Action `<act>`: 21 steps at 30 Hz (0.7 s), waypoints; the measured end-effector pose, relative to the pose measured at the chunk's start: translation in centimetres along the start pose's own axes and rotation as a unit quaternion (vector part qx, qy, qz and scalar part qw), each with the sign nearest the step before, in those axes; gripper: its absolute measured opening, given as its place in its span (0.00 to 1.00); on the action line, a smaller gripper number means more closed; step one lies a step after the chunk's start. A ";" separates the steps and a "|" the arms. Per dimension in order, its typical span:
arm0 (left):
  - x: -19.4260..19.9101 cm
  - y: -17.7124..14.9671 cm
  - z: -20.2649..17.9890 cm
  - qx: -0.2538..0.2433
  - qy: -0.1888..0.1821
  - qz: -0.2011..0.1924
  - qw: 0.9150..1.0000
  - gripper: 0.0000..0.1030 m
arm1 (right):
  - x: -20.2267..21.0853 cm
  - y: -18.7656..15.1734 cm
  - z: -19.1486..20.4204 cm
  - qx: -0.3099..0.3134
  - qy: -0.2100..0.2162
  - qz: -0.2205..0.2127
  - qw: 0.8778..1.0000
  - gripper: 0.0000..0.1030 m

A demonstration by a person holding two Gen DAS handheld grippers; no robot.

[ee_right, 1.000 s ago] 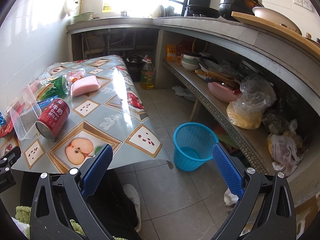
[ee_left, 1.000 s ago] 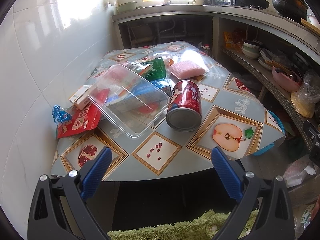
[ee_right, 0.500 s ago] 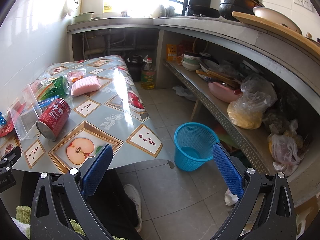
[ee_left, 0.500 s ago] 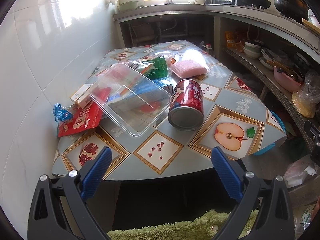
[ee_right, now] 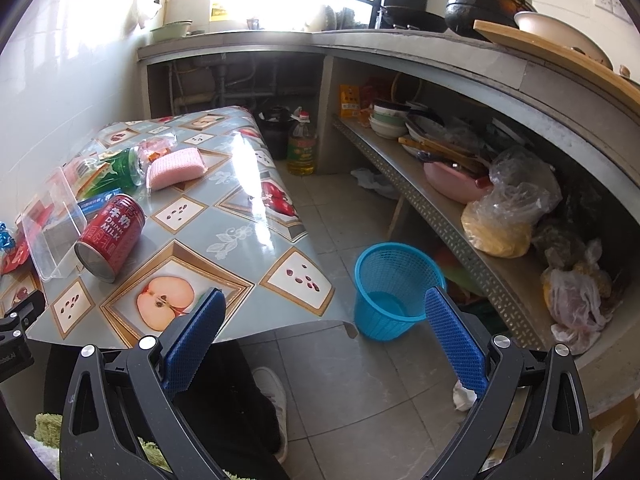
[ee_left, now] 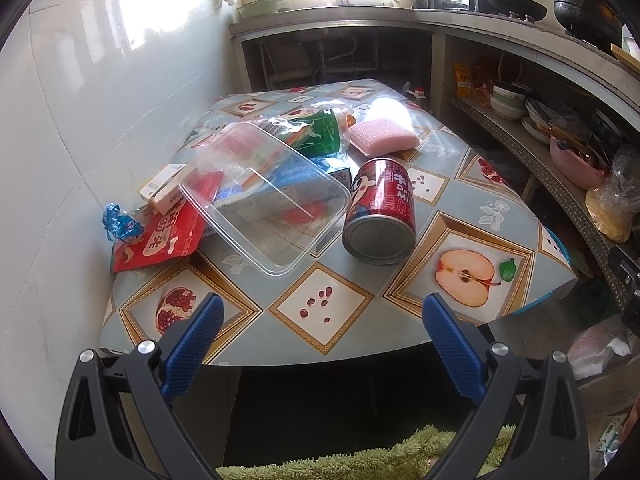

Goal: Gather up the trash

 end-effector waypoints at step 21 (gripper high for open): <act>-5.2 1.2 8.3 0.077 -0.028 -0.023 0.996 0.95 | -4.5 4.4 7.2 0.003 0.174 0.016 0.985 0.93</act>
Point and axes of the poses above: each gripper's, at about its wrist camera, not at the fingertips, and x roughly against the way its jaws point, z to its left, y to its top, the point moved 2 cm from there along -x, roughly the way its jaws point, and after that the axes turned 9 degrees about y, right-handed, at the moved point
